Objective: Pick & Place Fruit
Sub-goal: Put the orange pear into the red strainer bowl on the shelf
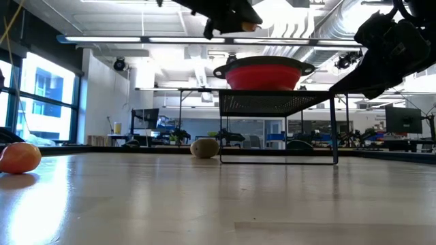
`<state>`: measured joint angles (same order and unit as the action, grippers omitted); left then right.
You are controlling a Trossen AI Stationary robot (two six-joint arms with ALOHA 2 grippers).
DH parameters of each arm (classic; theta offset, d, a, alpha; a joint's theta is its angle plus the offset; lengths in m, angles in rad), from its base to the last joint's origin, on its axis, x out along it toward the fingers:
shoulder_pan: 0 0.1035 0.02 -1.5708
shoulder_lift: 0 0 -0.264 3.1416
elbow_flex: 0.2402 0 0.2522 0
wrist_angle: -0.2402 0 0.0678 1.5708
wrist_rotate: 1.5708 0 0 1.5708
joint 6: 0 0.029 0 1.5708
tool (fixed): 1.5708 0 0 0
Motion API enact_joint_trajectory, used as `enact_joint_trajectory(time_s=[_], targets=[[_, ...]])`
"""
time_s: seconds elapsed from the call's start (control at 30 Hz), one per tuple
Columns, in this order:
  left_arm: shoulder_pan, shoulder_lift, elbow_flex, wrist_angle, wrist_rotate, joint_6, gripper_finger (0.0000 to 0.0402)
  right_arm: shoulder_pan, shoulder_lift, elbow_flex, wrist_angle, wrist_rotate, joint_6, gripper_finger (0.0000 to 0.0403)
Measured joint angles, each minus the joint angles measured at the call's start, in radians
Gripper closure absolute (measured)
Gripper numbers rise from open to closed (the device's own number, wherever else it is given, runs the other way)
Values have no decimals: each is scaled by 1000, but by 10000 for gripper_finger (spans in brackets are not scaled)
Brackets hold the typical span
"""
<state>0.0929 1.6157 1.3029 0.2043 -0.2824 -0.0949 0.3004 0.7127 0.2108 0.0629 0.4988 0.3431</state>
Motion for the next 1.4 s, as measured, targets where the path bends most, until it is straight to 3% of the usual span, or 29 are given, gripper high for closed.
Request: enact_joint_trajectory(time_s=[0.13, 0.47, 0.87, 1.03, 1.4], targets=[[12, 71, 66, 2, -92, 69, 268, 0, 0, 0, -6, 0, 0, 401], [80, 203, 188, 9, -91, 65, 268, 0, 0, 0, -8, 0, 0, 401], [158, 286, 407, -203, 71, 52, 268, 0, 0, 0, -8, 0, 0, 401], [163, 287, 406, -234, 118, 34, 268, 0, 0, 0, -7, 0, 0, 401], [163, 326, 404, -243, 117, 17, 268, 0, 0, 0, -7, 0, 0, 401]])
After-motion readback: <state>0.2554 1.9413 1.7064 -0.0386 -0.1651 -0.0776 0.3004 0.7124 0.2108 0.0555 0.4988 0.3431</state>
